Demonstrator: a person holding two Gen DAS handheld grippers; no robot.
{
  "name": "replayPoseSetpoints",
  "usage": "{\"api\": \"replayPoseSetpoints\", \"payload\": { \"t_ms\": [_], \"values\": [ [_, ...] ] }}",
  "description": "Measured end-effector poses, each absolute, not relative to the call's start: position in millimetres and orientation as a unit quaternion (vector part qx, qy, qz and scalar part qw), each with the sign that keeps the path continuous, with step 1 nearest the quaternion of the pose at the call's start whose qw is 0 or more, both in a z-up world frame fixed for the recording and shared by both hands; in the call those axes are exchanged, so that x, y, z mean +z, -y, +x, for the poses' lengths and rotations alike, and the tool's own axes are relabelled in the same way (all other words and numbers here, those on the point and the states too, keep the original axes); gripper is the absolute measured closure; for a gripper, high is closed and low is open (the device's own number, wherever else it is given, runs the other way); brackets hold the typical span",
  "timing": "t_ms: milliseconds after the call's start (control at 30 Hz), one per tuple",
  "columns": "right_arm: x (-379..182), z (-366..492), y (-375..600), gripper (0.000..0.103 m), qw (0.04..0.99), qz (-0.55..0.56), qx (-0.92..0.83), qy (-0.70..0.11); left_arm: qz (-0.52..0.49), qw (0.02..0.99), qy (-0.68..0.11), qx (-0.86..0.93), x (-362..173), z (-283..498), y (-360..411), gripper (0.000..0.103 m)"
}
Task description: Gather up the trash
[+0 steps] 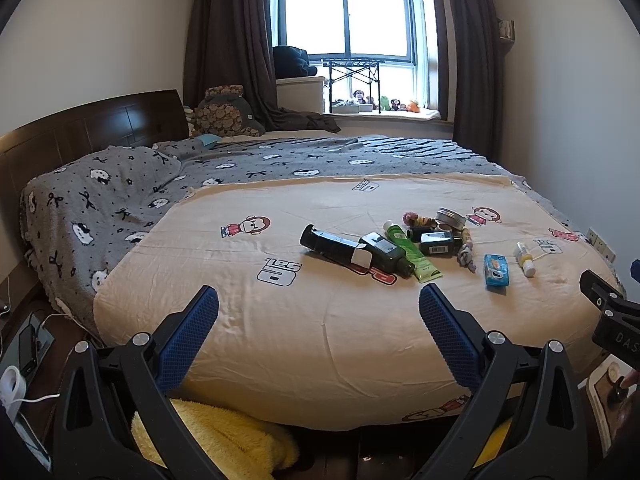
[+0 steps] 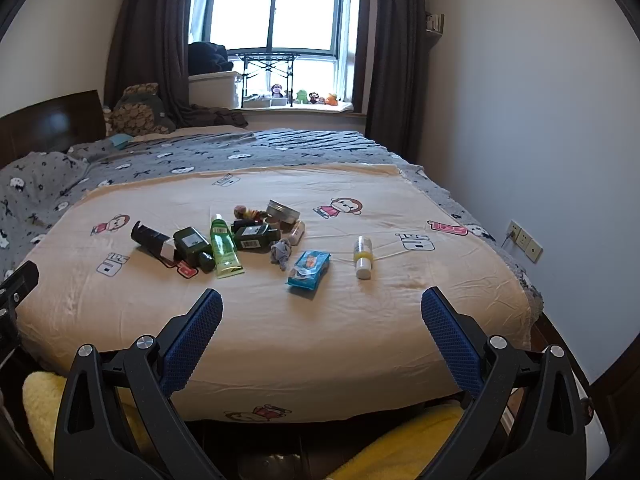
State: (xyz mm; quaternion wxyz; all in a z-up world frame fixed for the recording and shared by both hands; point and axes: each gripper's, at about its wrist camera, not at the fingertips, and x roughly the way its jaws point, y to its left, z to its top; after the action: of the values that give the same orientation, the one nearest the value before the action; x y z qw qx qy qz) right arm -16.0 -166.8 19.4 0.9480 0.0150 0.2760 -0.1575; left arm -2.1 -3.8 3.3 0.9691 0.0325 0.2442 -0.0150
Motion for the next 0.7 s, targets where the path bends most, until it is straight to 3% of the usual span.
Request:
{"api": "replayPoseSetpoints", "payload": {
  "t_ms": [700],
  "values": [
    [19.0,-14.9,164.7,0.003,0.948,0.015,-0.157,-0.275,0.029,0.970,-0.241,-0.012,9.6,0.6,1.1,0.008]
  ]
}}
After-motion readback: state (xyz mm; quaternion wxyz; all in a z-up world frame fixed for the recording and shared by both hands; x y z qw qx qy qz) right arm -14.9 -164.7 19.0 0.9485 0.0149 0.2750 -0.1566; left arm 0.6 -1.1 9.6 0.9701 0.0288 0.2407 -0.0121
